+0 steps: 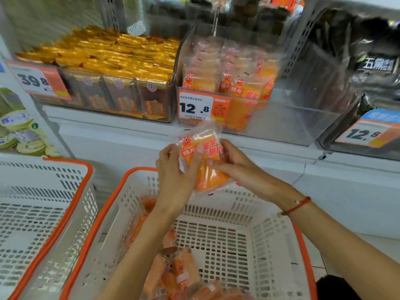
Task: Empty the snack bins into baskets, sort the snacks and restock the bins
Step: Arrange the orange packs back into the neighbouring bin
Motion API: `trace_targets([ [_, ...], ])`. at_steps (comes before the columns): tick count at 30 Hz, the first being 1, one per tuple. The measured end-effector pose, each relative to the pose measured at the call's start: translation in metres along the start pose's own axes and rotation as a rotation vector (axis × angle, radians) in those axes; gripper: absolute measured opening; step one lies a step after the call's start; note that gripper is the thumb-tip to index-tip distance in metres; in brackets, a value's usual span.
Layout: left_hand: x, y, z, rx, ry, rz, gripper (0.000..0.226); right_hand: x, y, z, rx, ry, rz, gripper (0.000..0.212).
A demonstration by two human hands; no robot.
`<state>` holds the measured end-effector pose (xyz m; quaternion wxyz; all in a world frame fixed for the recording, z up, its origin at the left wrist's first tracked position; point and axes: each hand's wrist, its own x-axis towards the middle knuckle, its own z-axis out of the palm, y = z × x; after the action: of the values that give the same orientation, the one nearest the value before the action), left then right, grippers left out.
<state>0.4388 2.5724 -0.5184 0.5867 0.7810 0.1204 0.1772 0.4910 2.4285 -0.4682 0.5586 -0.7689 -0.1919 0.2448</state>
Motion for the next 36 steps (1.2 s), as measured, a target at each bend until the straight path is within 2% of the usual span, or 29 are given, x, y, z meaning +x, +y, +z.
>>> trace_targets([
  [2, 0.014, 0.037, 0.005, -0.004, 0.039, 0.164, 0.075, -0.009, -0.027, -0.028, -0.004, 0.045, -0.091, 0.052],
  [4, 0.033, 0.07, 0.008, -0.017, 0.124, 0.34, 0.06, -0.018, -0.051, -0.058, 0.019, 0.113, -0.14, 0.054],
  [7, 0.074, 0.099, 0.015, 0.217, 0.182, 0.627, 0.046, -0.03, -0.079, -0.106, 0.038, 0.276, -0.232, 0.048],
  [10, 0.115, 0.108, 0.028, 0.562, 0.029, 0.824, 0.048, -0.038, -0.096, -0.142, -0.173, 0.445, -0.32, 0.043],
  [12, 0.13, 0.111, 0.042, 0.739, -0.091, 0.879, 0.054, -0.036, -0.098, -0.161, -0.526, 0.566, -0.385, 0.049],
  [14, 0.137, 0.111, 0.054, 0.9, -0.149, 0.904, 0.058, -0.023, -0.097, -0.175, -0.842, 0.697, -0.403, 0.06],
  [16, 0.139, 0.11, 0.057, 1.005, -0.119, 0.893, 0.056, -0.002, -0.096, -0.185, -0.9, 0.731, -0.341, 0.062],
  [19, 0.139, 0.107, 0.052, 1.066, -0.075, 0.82, 0.058, 0.033, -0.095, -0.193, -0.748, 0.611, -0.121, 0.061],
  [22, 0.139, 0.103, 0.052, 1.075, -0.013, 0.819, 0.047, 0.059, -0.093, -0.194, -0.478, 0.437, 0.078, 0.055],
  [25, 0.139, 0.101, 0.053, 1.059, 0.025, 0.832, 0.042, 0.077, -0.08, -0.189, -0.327, 0.356, 0.19, 0.055],
  [28, 0.137, 0.099, 0.054, 1.046, 0.051, 0.854, 0.043, 0.084, -0.062, -0.19, -0.274, 0.425, 0.167, 0.073],
  [29, 0.138, 0.099, 0.054, 1.048, 0.05, 0.854, 0.043, 0.084, -0.058, -0.191, -0.319, 0.472, 0.136, 0.086],
  [31, 0.138, 0.1, 0.055, 1.047, 0.038, 0.828, 0.043, 0.081, -0.055, -0.194, -0.57, 0.595, 0.063, 0.11],
  [32, 0.137, 0.1, 0.056, 1.047, 0.04, 0.815, 0.044, 0.079, -0.056, -0.193, -0.716, 0.633, 0.02, 0.112],
  [34, 0.138, 0.099, 0.058, 1.045, 0.058, 0.807, 0.043, 0.08, -0.057, -0.187, -0.946, 0.611, -0.085, 0.098],
  [36, 0.138, 0.098, 0.058, 1.041, 0.064, 0.807, 0.043, 0.087, -0.06, -0.181, -1.002, 0.556, -0.138, 0.078],
])
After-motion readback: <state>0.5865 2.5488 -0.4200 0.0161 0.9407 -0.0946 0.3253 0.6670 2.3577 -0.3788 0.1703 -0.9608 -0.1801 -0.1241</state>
